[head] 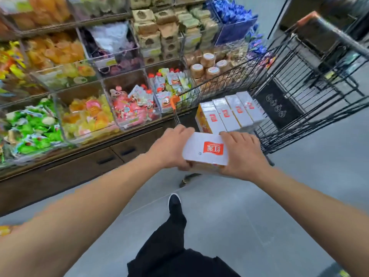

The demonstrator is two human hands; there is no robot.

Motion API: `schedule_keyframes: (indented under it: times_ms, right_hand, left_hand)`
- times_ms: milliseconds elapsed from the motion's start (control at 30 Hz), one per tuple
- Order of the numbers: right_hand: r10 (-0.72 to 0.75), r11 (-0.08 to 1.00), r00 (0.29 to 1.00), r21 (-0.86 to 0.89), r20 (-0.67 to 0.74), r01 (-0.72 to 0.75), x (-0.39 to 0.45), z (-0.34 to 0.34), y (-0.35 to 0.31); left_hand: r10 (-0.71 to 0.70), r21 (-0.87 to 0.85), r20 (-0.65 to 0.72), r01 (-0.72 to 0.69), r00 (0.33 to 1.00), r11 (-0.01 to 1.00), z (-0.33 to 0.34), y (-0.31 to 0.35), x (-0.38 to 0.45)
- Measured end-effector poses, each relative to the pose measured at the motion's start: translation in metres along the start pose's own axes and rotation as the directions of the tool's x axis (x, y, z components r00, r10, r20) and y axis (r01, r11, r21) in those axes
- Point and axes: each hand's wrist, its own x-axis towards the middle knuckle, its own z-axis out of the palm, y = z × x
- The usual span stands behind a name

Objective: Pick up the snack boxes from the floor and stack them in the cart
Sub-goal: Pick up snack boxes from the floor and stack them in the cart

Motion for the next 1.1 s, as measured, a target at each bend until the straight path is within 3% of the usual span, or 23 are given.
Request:
schedule_keyframes:
  times_ms: [100,300,367,433,500,567,600,667,733,833,900,1100]
  right_hand:
    - [0.023,1.0,1.0,0.006,0.014,-0.023,0.039,-0.011,0.028]
    - [0.062,0.991,0.982,0.11,0.177,-0.082,0.1,-0.007,0.065]
    - [0.118,0.972,0.977,0.183,0.178,-0.151,0.12,0.0,0.074]
    - [0.201,0.929,0.963,0.276,0.181,-0.245,0.14,0.01,0.083]
    - [0.285,0.847,0.933,0.397,0.222,-0.353,0.158,0.025,0.091]
    - [0.344,0.778,0.907,0.467,0.242,-0.42,0.174,0.041,0.098]
    - [0.349,0.77,0.905,0.476,0.241,-0.424,0.186,0.049,0.104]
    - [0.347,0.773,0.905,0.472,0.247,-0.425,0.204,0.061,0.109]
    - [0.313,0.78,0.909,0.472,0.275,-0.411,0.22,0.067,0.112]
    - [0.238,0.811,0.909,0.445,0.342,-0.379,0.247,0.091,0.116]
    - [0.16,0.801,0.901,0.481,0.402,-0.357,0.255,0.109,0.114]
    - [-0.172,0.734,0.875,0.652,0.452,-0.192,0.277,0.143,0.115]
  left_hand:
    - [0.081,0.003,0.005,-0.081,0.997,0.997,-0.024,-0.021,0.058]
    - [0.16,0.054,0.075,-0.164,0.984,0.985,-0.041,-0.046,0.154]
    - [0.113,-0.001,0.072,-0.113,0.991,0.994,-0.039,-0.052,0.181]
    - [-0.038,-0.132,0.018,0.04,0.999,0.99,-0.035,-0.052,0.201]
    - [-0.313,-0.393,0.012,0.292,0.95,0.872,-0.028,-0.051,0.221]
    - [-0.542,-0.656,0.158,0.498,0.826,0.567,-0.022,-0.046,0.237]
    - [-0.587,-0.744,0.28,0.558,0.759,0.367,-0.016,-0.044,0.247]
    - [-0.53,-0.775,0.513,0.63,0.675,0.054,0.002,-0.035,0.258]
    - [-0.493,-0.767,0.585,0.638,0.644,-0.076,0.024,-0.022,0.268]
    - [-0.59,-0.805,0.554,0.559,0.587,-0.199,0.063,-0.022,0.289]
    - [-0.641,-0.818,0.534,0.527,0.552,-0.228,0.077,-0.026,0.297]
    - [-0.705,-0.781,0.475,0.622,0.527,-0.061,0.127,-0.08,0.303]
